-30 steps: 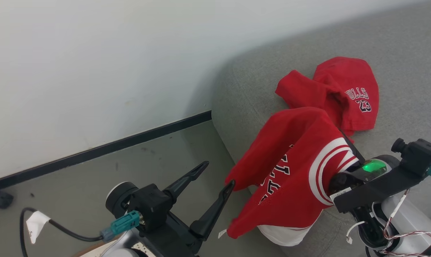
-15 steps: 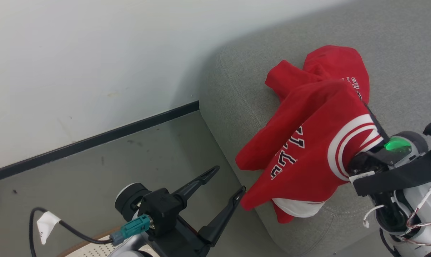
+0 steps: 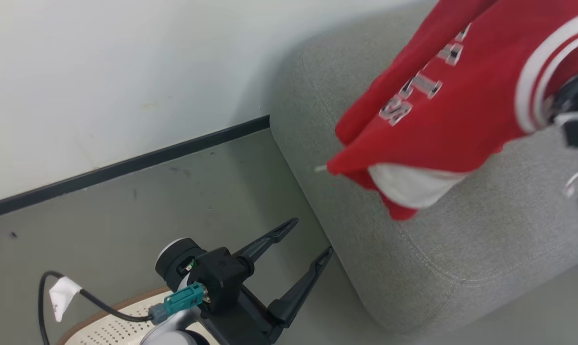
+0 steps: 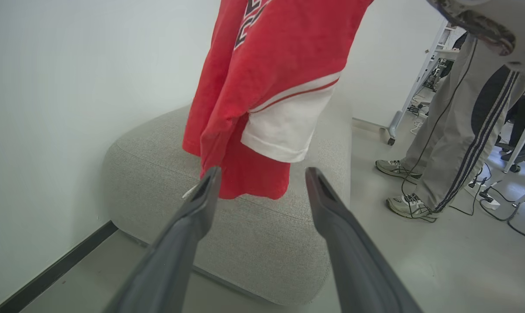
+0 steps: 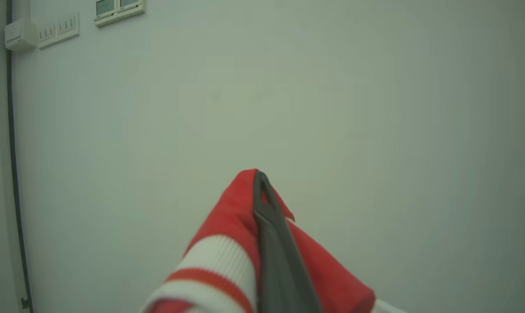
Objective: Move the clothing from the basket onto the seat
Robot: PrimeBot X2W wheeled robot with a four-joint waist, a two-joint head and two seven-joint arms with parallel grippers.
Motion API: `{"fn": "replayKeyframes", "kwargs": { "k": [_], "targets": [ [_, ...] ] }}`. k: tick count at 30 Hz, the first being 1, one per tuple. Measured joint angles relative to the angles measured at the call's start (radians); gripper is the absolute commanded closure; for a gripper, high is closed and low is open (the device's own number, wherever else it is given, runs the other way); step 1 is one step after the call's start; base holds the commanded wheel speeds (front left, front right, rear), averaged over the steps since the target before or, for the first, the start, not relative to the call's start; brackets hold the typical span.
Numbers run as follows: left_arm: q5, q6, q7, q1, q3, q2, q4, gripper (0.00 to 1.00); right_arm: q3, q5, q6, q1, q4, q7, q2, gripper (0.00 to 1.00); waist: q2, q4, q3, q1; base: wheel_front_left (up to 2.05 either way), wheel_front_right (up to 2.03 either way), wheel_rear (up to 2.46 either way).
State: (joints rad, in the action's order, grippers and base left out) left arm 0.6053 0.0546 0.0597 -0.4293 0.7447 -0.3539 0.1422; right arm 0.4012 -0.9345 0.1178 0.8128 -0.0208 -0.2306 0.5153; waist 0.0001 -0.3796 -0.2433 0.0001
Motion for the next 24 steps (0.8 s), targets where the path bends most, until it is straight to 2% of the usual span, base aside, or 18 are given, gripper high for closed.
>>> {"fn": "replayKeyframes", "kwargs": {
  "k": [7, 11, 16, 20, 24],
  "targets": [
    [-0.003, 0.008, 0.009, -0.02, 0.005, -0.005, 0.009, 0.0, -0.087, -0.011, 0.005, 0.147, 0.083, 0.027, 0.083, 1.0, 0.0, 0.009, -0.036, 0.0, 0.0, 0.0, 0.0],
    [-0.007, 0.016, 0.017, -0.03, 0.01, -0.006, 0.01, 0.0, -0.207, -0.106, 0.005, 0.196, 0.142, 0.023, 0.109, 1.0, 0.0, 0.016, -0.057, 0.0, 0.0, 0.0, 0.0],
    [-0.007, 0.016, 0.023, -0.043, 0.014, -0.006, 0.01, 0.0, -0.291, -0.119, -0.008, 0.258, 0.223, 0.017, 0.192, 1.0, 0.0, 0.031, -0.081, 0.0, 0.0, 0.0, 0.0],
    [-0.007, 0.017, 0.024, -0.043, 0.013, -0.017, 0.015, 0.0, -0.312, -0.092, -0.031, 0.308, 0.276, 0.015, 0.221, 1.0, 0.0, 0.043, -0.101, -0.0001, 0.0, 0.0, 0.0],
    [-0.009, 0.017, 0.027, -0.044, 0.013, -0.023, 0.026, 0.0, -0.269, -0.018, -0.041, 0.332, 0.325, 0.019, 0.247, 1.0, 0.0, 0.049, -0.123, -0.0001, 0.0, 0.0, 0.0]
  ]
}}
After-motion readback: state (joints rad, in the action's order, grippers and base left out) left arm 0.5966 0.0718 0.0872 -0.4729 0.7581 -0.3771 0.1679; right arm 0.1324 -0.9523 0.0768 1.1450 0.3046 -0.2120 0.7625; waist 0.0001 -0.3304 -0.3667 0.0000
